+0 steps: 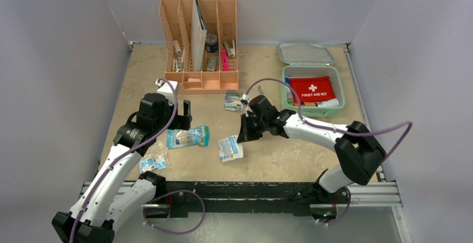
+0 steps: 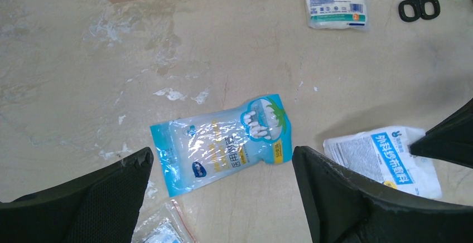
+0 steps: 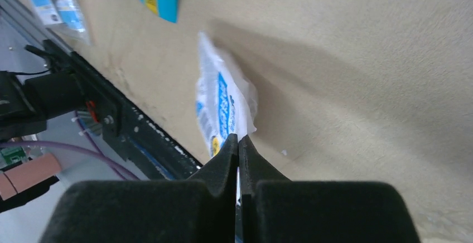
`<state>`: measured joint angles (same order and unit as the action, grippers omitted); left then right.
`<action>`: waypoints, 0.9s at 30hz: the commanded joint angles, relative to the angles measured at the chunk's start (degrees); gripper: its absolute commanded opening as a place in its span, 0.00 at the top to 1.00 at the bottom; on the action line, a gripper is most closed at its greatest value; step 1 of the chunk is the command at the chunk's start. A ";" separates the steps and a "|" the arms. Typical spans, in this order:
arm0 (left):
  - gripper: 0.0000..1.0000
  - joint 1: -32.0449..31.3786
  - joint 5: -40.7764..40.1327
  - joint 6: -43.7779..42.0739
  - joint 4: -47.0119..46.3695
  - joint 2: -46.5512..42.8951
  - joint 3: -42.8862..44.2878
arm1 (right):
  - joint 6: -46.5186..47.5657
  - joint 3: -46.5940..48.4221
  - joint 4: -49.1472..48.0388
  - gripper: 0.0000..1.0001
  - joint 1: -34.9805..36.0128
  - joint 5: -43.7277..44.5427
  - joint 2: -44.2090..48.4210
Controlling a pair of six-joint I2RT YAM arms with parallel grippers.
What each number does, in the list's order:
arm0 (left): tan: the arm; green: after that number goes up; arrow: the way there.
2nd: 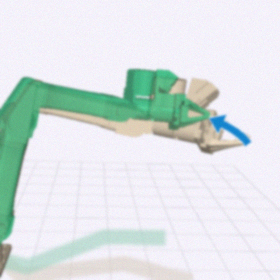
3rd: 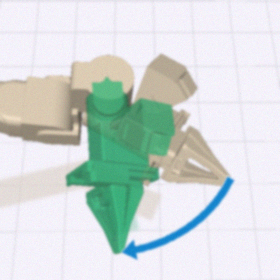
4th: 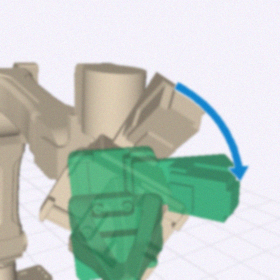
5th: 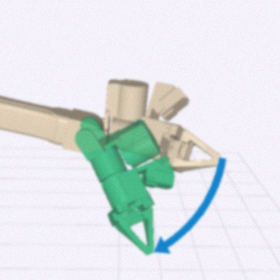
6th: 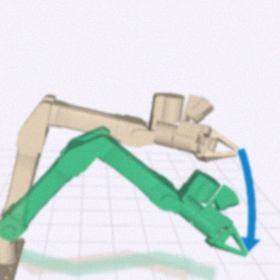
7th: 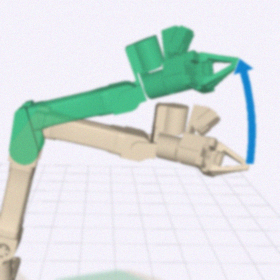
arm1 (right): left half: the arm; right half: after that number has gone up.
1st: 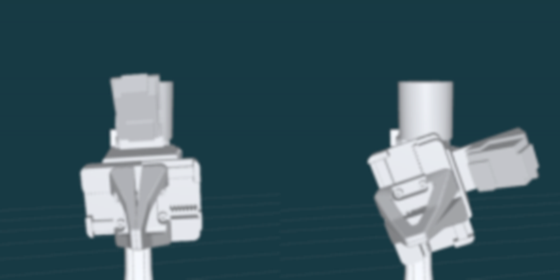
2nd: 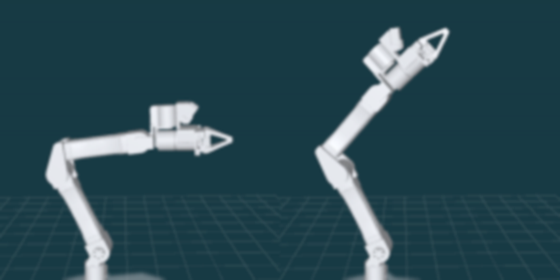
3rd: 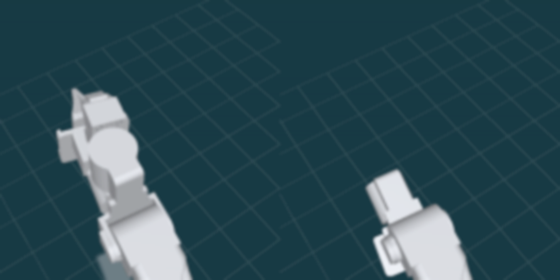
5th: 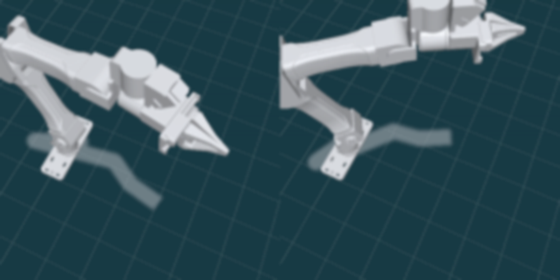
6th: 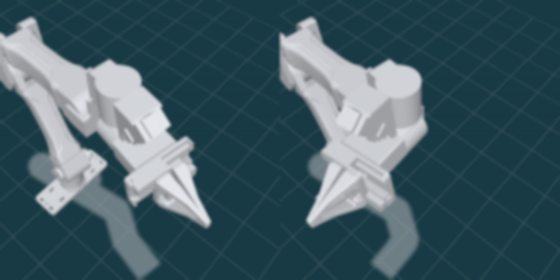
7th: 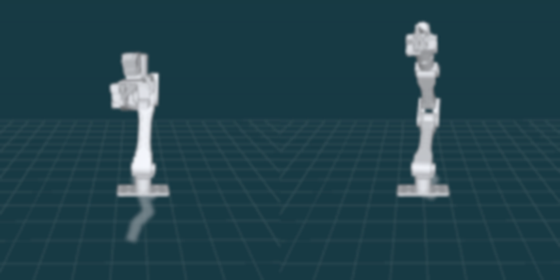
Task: Organize the medicine kit
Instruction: Pick up the medical item at the center of the board.
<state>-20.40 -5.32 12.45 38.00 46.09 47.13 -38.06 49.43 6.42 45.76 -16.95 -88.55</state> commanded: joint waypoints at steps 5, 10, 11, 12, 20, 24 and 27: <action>0.06 -0.34 8.31 2.52 -0.97 0.75 5.45 | 7.15 10.22 16.44 1.00 0.30 1.78 6.36; 0.06 -0.34 13.41 3.90 -2.96 1.02 5.90 | 9.69 15.08 22.06 1.00 0.30 5.57 8.73; 0.06 -0.34 14.63 4.24 -3.81 1.07 5.74 | 10.07 15.99 23.03 1.00 0.30 6.13 8.93; 0.06 -0.34 15.77 4.51 -4.40 1.08 5.61 | 10.41 16.97 23.93 1.00 0.30 6.75 9.12; 0.04 -0.34 21.70 5.31 -8.81 1.63 3.66 | 15.36 26.01 34.60 1.00 0.00 16.58 9.36; 0.01 -0.34 22.97 4.60 -9.73 1.92 3.66 | 17.04 30.87 38.48 1.00 -0.78 20.54 9.36; 0.00 -0.34 22.91 3.81 -10.38 2.14 3.12 | 18.34 34.23 41.57 1.00 -1.41 23.22 9.00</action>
<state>-20.40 15.51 16.93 31.22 48.01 50.74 -22.81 78.26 41.80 45.17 0.25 -80.88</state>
